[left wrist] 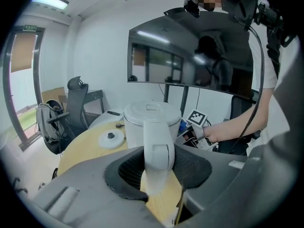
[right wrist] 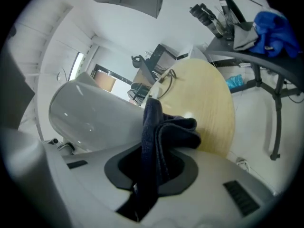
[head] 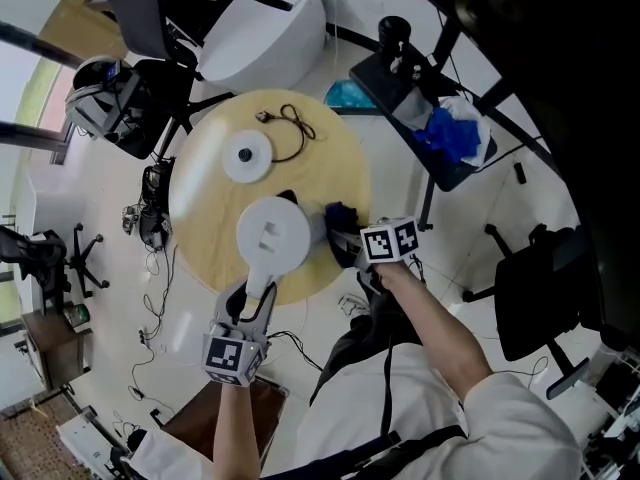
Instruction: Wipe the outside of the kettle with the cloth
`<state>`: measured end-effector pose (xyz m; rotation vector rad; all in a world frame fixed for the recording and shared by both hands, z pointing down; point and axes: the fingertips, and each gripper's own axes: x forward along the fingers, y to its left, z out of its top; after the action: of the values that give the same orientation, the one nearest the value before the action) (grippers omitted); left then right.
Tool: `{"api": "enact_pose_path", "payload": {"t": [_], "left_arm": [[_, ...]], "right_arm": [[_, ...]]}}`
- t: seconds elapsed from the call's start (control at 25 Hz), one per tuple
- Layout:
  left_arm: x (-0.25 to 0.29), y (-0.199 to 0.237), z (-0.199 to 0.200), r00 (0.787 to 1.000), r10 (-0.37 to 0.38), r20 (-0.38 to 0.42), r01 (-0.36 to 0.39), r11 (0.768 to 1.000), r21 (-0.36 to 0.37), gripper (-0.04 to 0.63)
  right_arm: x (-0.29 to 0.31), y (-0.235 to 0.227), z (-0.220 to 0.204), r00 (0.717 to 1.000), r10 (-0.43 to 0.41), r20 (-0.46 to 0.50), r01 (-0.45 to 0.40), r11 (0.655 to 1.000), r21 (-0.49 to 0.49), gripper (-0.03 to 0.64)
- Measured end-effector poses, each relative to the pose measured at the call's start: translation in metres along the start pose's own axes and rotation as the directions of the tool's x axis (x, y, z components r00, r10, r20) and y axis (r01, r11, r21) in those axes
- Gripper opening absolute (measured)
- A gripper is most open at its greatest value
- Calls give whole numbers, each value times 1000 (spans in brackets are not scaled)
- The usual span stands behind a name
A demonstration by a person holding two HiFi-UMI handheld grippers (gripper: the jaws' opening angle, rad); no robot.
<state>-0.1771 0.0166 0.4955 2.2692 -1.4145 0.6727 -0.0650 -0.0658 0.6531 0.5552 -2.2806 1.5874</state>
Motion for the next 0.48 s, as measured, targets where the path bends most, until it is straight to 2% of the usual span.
{"api": "enact_pose_path", "payload": {"t": [0.32, 0.48], "left_arm": [[6, -2, 0, 995, 102, 5, -101, 991, -87, 166], [10, -2, 1, 988, 154, -25, -156, 981, -118, 166]], "right_arm": [[-42, 94, 35, 986, 119, 114, -102, 984, -148, 67], [-58, 135, 49, 972, 180, 153, -148, 969, -200, 67]]}}
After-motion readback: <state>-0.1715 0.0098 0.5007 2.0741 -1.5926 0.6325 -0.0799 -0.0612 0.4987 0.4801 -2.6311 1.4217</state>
